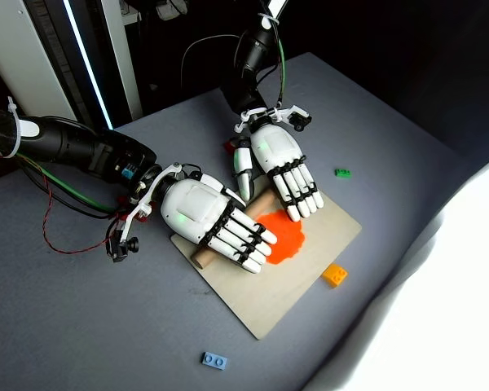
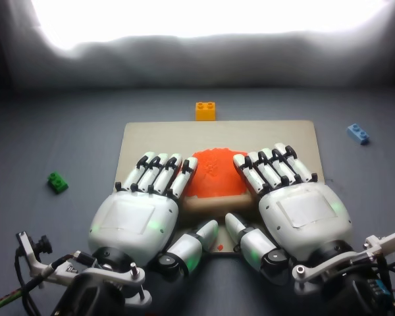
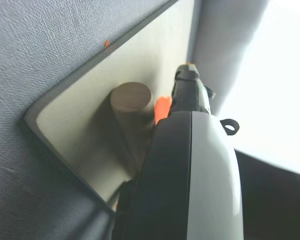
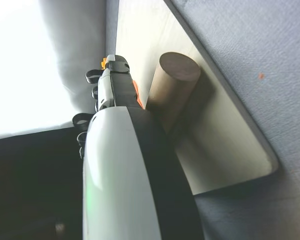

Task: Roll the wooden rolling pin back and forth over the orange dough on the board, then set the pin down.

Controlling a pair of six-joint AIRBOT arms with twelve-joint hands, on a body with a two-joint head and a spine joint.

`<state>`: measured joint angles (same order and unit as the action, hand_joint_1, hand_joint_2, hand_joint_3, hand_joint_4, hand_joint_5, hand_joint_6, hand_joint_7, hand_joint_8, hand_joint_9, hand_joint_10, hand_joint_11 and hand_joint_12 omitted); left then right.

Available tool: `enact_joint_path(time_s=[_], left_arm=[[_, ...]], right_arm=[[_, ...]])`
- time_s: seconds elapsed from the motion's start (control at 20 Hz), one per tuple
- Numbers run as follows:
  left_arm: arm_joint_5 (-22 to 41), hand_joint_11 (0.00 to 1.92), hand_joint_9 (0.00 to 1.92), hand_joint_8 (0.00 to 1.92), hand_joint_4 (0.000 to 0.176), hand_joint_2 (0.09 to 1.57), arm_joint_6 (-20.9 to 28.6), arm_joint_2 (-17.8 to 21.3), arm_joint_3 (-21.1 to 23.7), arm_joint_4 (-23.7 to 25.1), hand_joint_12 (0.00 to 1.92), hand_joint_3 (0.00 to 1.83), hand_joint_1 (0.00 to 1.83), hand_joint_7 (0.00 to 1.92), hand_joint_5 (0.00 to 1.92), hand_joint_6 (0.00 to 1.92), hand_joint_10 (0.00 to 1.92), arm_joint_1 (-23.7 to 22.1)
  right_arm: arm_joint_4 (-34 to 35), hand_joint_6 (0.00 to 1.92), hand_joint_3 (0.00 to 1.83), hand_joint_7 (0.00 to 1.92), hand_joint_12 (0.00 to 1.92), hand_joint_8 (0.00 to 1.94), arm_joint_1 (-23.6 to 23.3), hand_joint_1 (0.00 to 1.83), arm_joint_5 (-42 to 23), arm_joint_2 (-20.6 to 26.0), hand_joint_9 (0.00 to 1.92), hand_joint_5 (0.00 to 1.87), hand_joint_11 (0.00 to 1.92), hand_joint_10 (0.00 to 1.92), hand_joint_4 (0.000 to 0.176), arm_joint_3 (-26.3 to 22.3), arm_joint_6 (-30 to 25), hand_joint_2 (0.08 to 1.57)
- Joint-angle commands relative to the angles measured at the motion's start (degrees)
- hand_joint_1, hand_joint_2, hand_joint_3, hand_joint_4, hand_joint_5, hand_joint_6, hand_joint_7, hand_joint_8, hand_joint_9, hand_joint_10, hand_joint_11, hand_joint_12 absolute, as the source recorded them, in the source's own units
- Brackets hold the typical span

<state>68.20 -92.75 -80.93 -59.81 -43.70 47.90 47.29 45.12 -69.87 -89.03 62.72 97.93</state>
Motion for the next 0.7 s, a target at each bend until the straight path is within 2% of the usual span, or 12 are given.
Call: enact_joint_path(time_s=[0.0, 0.65], left_arm=[[5.0, 0.00, 0.00, 0.00, 0.000, 1.42, 0.1, 0.1, -0.3, 3.4, 0.00, 0.01, 0.00, 0.00, 0.00, 0.00, 0.00, -0.5], [2.2, 0.00, 0.00, 0.00, 0.000, 1.43, 1.6, -1.1, -3.7, 3.2, 0.00, 0.01, 0.00, 0.00, 0.00, 0.00, 0.00, -2.3]], right_arm=[[-4.0, 0.00, 0.00, 0.09, 0.02, 0.00, -0.6, 0.00, -4.8, 0.1, 0.07, 0.09, 0.00, 0.00, 0.000, 0.3, 0.0, 1.43], [-4.0, 0.00, 0.00, 0.11, 0.10, 0.00, -1.6, 0.00, -2.8, 0.1, 0.09, 0.10, 0.00, 0.00, 0.000, 2.2, -2.7, 1.44]])
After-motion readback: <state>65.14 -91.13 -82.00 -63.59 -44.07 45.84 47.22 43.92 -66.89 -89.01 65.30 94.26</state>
